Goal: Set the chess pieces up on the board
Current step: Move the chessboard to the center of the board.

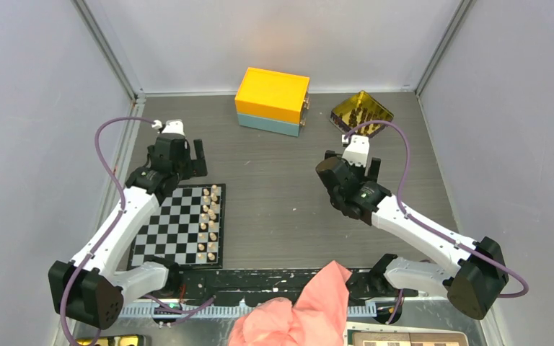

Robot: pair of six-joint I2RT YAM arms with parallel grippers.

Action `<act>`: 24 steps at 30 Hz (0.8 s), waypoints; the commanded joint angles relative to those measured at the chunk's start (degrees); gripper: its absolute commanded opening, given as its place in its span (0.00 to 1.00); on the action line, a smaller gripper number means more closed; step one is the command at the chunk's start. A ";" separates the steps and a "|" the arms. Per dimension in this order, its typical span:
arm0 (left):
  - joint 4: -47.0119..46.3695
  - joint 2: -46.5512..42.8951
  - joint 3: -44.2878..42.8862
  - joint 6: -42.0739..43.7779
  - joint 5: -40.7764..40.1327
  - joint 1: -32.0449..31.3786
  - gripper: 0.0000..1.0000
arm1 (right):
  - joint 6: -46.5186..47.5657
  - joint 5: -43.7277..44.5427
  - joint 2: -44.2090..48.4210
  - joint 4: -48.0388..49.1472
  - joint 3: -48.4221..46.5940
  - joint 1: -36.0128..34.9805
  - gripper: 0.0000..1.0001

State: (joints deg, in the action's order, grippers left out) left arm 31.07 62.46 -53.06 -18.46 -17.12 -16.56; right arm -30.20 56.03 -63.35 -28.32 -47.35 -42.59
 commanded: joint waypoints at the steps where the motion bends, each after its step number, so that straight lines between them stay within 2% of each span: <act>1: 4.17 -1.81 -4.69 -3.22 -9.91 -0.23 1.00 | 1.15 -2.40 1.25 4.23 -1.07 0.04 1.00; 3: 9.03 -2.11 -5.26 -7.05 -16.41 0.43 0.99 | 2.25 -5.80 0.81 6.47 -1.17 -0.11 1.00; 5: 12.32 -2.33 -4.82 -9.74 -17.96 2.76 0.99 | 2.82 -10.04 0.17 9.10 -1.21 -0.21 1.00; 9: 20.14 -2.27 -4.55 -15.36 -16.35 11.22 1.00 | 2.02 -17.72 -3.51 14.79 -0.68 -0.77 1.00; 12: 22.38 -3.93 -2.32 -17.94 -11.66 19.37 1.00 | 1.01 -19.78 -9.92 16.78 -1.56 -3.13 0.98; 15: 23.59 -6.18 0.25 -20.07 -9.41 24.95 0.98 | 0.21 -20.57 -16.36 18.66 -2.84 -6.33 0.89; 22: 25.33 -8.65 4.63 -25.33 -12.14 32.93 0.90 | -1.12 -21.47 -26.34 23.20 -4.56 -12.88 0.63; 24: 26.05 -8.87 6.36 -27.07 -12.56 35.35 0.83 | -1.32 -22.35 -27.43 24.22 -4.50 -13.34 0.55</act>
State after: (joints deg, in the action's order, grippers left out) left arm 55.16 54.76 -48.75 -40.47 -27.90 14.87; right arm -29.91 34.52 -90.13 -9.74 -49.32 -54.96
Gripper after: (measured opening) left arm 0.882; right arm 0.613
